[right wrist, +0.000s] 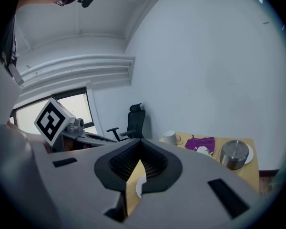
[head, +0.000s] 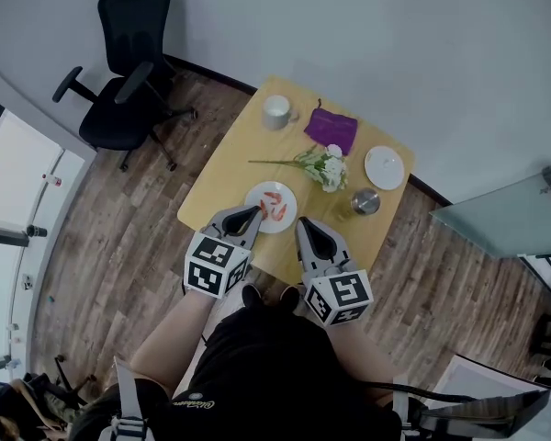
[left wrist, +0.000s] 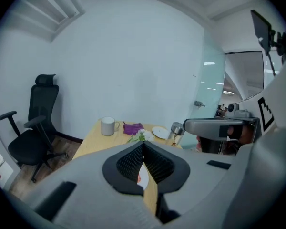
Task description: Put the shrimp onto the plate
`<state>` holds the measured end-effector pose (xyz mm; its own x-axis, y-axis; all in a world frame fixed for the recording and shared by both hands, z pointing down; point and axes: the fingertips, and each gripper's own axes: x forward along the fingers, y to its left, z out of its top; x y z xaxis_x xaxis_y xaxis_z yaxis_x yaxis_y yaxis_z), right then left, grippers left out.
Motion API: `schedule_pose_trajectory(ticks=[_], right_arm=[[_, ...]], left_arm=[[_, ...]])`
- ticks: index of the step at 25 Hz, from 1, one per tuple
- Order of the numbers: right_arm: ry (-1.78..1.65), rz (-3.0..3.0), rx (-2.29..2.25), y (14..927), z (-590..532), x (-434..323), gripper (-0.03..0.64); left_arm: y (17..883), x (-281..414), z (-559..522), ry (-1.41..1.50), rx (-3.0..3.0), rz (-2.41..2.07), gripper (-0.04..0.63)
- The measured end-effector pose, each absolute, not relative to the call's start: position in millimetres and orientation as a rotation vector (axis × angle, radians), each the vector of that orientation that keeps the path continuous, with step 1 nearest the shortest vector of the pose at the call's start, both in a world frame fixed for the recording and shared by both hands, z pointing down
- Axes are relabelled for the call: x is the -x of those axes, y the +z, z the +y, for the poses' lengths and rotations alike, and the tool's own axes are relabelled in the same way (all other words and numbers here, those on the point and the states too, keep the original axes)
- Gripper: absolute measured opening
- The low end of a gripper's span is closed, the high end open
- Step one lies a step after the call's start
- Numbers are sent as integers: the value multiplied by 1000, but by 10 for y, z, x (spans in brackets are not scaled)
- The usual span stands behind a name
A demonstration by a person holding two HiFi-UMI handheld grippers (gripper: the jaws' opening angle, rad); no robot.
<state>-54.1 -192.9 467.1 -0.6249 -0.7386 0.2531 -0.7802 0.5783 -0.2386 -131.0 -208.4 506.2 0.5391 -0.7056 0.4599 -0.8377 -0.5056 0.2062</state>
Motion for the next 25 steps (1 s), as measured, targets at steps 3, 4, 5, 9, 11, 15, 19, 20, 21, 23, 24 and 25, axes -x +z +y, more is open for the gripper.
schedule_pose_trajectory(ticks=[3,4,5,9,11,15,19,20,21,23,24,25], right_arm=[[479,-2685,-1280,4637,-1919,559,2],[472,-2688,-1276,4622,-1914,565,2],[465,-2691,-1273,4605,-1905,570,2],[441,-2705,-1260,4543,-1861,585,2],[437,-2714,-1256,4518,-1845,575,2],[429,-2739,-1240,4455,-1811,562,2],[425,-2754,-1224,4426,-1778,568,2],[424,-2755,-1222,4424,-1770,569,2],[423,-2754,-1219,4425,-1762,569,2],[420,-2754,-1213,4426,-1746,571,2],[418,-2755,-1210,4422,-1739,572,2],[416,-2757,-1206,4416,-1733,571,2]], left_arm=[[4883,1303,-2066,355,-2454,-1317,5],[4838,1305,-2064,331,-2473,-1335,5],[4801,1313,-2060,313,-2485,-1353,5],[4702,1325,-2021,269,-2500,-1393,5],[4693,1300,-2002,273,-2500,-1394,5],[4615,1242,-1958,257,-2516,-1399,5],[4561,1221,-1930,253,-2528,-1412,5],[4559,1219,-1923,258,-2528,-1412,5],[4557,1220,-1913,261,-2527,-1413,5],[4552,1228,-1892,262,-2526,-1416,5],[4550,1230,-1881,262,-2525,-1418,5],[4548,1230,-1871,262,-2524,-1419,5]])
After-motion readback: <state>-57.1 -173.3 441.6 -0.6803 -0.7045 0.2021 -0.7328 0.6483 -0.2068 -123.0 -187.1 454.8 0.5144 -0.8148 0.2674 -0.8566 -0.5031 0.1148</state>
